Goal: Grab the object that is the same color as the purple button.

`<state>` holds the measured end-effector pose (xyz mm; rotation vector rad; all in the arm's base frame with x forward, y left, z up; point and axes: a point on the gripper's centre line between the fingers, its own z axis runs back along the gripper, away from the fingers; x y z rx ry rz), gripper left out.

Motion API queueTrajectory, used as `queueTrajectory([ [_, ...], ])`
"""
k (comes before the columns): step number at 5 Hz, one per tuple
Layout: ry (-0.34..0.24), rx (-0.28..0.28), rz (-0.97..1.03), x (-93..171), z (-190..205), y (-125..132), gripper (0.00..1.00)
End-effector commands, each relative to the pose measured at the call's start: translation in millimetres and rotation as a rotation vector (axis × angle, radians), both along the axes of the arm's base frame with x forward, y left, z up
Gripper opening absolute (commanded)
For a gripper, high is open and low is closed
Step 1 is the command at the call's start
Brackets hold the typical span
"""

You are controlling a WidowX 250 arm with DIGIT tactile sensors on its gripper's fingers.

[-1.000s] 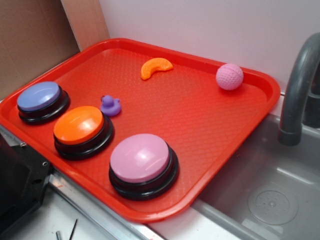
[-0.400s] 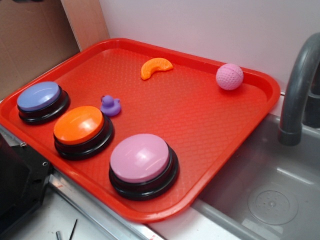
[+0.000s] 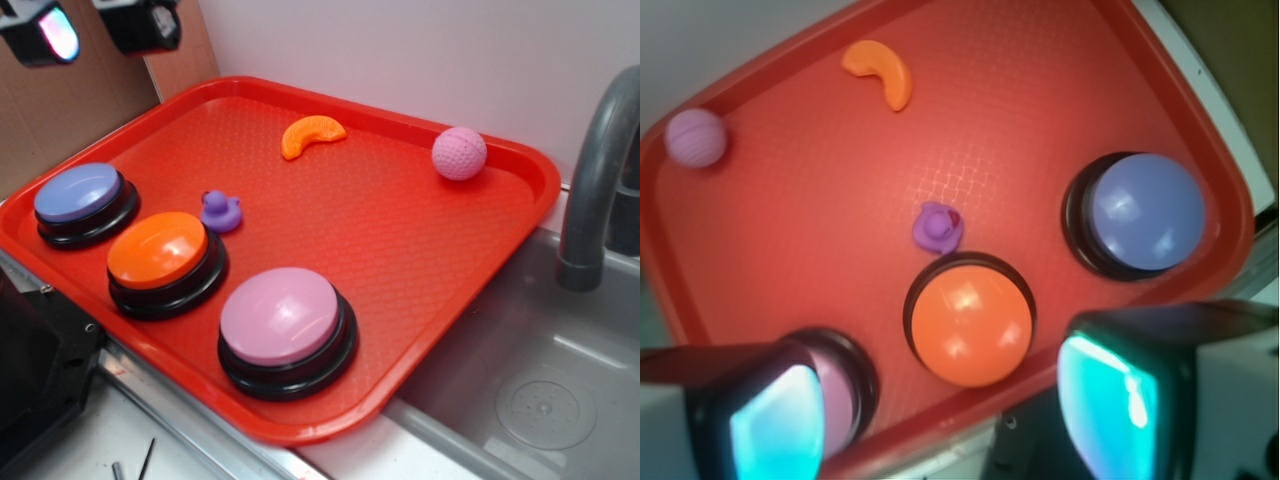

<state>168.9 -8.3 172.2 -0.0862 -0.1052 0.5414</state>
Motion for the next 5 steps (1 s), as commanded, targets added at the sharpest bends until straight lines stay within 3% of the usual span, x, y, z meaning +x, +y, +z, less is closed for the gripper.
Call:
queueTrajectory([
  [1, 0.007, 0.031, 0.094, 22, -32, 20, 1.0],
  [2, 0.025, 0.073, 0.127, 32, -54, 26, 1.0],
  [4, 0.074, 0.056, 0.137, 43, -96, 31, 1.0],
  [5, 0.075, 0.092, 0.129, 46, -113, 27, 1.0],
])
